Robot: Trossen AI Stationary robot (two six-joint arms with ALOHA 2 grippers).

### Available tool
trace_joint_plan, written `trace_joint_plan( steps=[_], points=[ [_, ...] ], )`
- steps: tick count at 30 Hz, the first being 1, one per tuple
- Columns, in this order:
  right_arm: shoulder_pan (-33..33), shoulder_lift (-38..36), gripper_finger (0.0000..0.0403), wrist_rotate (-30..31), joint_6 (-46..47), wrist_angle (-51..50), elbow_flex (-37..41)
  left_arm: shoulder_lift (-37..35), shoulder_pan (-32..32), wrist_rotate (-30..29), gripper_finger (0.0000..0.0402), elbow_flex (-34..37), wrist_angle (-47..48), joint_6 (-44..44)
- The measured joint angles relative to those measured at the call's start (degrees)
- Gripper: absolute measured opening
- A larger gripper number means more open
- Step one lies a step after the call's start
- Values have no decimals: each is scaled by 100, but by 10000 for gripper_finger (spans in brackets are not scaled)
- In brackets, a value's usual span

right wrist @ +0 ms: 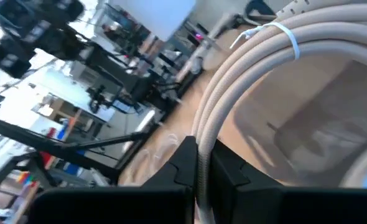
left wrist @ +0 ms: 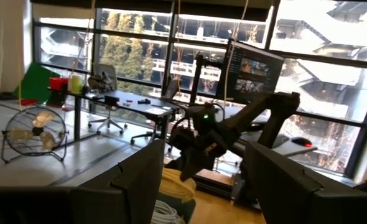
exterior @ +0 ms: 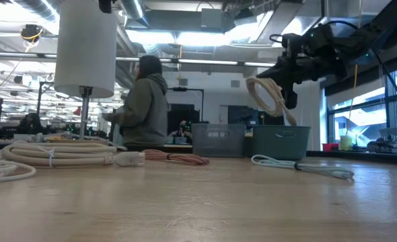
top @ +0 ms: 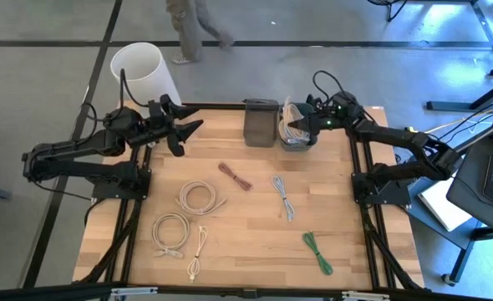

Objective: Pick & Place USB Port
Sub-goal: Put the light brown HDMI cable into the blue bin

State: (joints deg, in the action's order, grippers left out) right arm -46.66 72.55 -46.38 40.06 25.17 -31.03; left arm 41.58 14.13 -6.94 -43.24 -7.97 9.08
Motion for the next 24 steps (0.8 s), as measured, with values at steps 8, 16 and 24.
trace_joint_plan(
  steps=[8, 16, 24],
  points=[
    [-134, 0, 17, 192, -942, -1022, 0, 0, 66, 210, 221, 0, -2, 122],
    [-351, 119, 17, 440, -1336, -1166, 0, 0, 66, 212, 221, 0, -2, 162],
    [-324, 937, 17, 276, -1900, -1427, -2, 0, 63, 212, 221, 0, -1, 232]
  ],
)
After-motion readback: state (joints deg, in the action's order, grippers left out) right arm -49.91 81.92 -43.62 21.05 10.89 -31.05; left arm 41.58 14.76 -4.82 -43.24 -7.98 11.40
